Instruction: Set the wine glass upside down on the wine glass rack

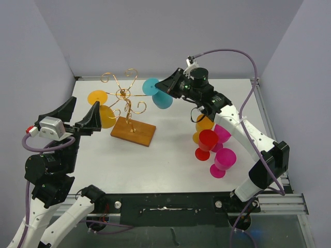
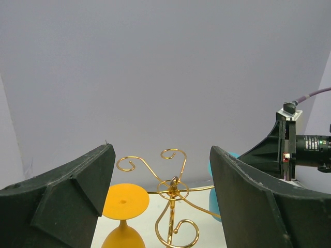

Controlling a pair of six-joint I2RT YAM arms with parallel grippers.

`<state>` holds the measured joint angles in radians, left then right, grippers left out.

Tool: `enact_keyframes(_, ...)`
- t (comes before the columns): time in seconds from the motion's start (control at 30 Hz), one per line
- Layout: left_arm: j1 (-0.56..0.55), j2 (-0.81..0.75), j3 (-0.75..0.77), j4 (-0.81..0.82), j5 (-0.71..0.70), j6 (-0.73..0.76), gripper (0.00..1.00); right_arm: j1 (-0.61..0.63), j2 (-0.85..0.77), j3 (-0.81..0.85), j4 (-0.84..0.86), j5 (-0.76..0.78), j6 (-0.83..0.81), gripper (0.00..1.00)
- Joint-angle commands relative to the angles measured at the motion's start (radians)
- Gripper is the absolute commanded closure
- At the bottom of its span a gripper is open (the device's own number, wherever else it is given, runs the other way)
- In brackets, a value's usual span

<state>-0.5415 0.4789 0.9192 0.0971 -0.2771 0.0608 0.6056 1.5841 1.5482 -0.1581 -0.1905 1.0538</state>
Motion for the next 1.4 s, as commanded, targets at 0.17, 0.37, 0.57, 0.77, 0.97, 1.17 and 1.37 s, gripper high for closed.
enact_keyframes(0.17, 0.000, -0.006, 0.015, 0.003, -0.004, 0.004, 0.27, -0.012, 0.042, 0.078, 0.067, -0.034, -0.011, 0.94)
enact_keyframes(0.37, 0.000, -0.008, 0.014, -0.002, -0.002, 0.003, 0.27, -0.014, 0.051, 0.082, 0.059, -0.036, -0.019, 0.86)
enact_keyframes(0.57, 0.000, -0.007, 0.023, -0.016, -0.001, 0.003, 0.27, -0.018, 0.054, 0.096, 0.021, -0.028, -0.041, 0.61)
enact_keyframes(0.77, 0.000, 0.005, 0.045, -0.052, 0.004, 0.002, 0.27, -0.029, 0.045, 0.115, -0.029, -0.020, -0.073, 0.42)
enact_keyframes(0.97, 0.000, 0.029, 0.063, -0.091, 0.028, -0.013, 0.26, -0.046, 0.010, 0.106, -0.037, -0.019, -0.113, 0.31)
enact_keyframes(1.17, 0.000, 0.056, 0.081, -0.135, 0.056, -0.031, 0.25, -0.091, -0.070, 0.044, -0.046, 0.021, -0.145, 0.23)
enact_keyframes(1.37, 0.000, 0.071, 0.084, -0.165, 0.079, -0.035, 0.21, -0.159, -0.184, -0.055, -0.163, 0.125, -0.259, 0.23)
